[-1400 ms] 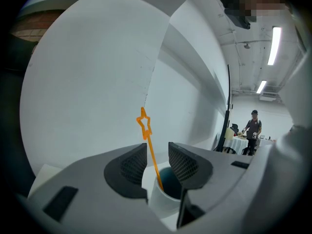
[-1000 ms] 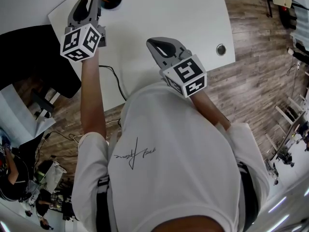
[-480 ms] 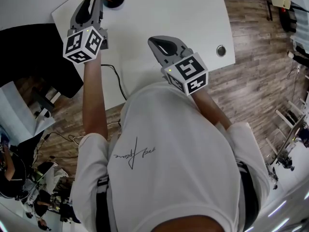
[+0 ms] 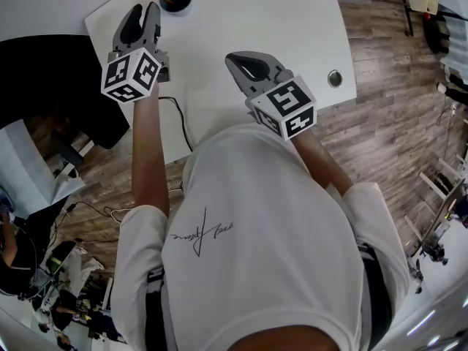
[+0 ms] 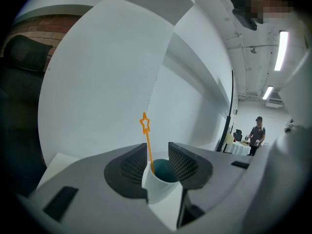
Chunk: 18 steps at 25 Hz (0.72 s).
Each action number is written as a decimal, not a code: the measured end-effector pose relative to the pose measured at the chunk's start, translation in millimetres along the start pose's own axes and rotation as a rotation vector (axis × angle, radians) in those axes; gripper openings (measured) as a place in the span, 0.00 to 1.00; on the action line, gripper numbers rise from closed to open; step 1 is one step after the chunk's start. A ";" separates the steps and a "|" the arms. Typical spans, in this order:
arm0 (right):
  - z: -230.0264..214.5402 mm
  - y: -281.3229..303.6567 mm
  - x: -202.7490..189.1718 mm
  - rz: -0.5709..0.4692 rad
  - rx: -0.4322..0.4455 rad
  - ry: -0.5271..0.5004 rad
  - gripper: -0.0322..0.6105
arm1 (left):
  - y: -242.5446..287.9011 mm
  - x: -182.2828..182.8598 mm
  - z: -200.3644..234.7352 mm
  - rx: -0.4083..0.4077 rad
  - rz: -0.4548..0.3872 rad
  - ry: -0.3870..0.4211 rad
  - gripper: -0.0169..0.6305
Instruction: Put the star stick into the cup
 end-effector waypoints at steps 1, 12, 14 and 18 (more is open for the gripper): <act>0.7 -0.8 0.7 -0.005 0.000 -0.002 0.06 | -2.3 -0.2 -1.2 0.000 0.000 0.001 0.23; 6.9 -10.7 -1.7 -0.040 -0.004 -0.015 0.06 | -25.7 -7.8 -18.6 -0.011 0.011 0.005 0.23; 8.1 -12.9 -2.7 -0.046 -0.005 -0.016 0.06 | -29.7 -10.7 -22.7 -0.011 0.016 0.007 0.23; 8.5 -17.1 -4.0 -0.058 -0.006 -0.026 0.06 | -38.0 -15.5 -31.6 -0.009 0.014 0.005 0.20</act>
Point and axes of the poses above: the fingertips, and each gripper's own axes: y forward along the fingers, z to its left, x out of its top, the point moved 10 cm from there along -y, backward along the fingers, and after that the axes turned 14 degrees about z, right-handed, at the moved point
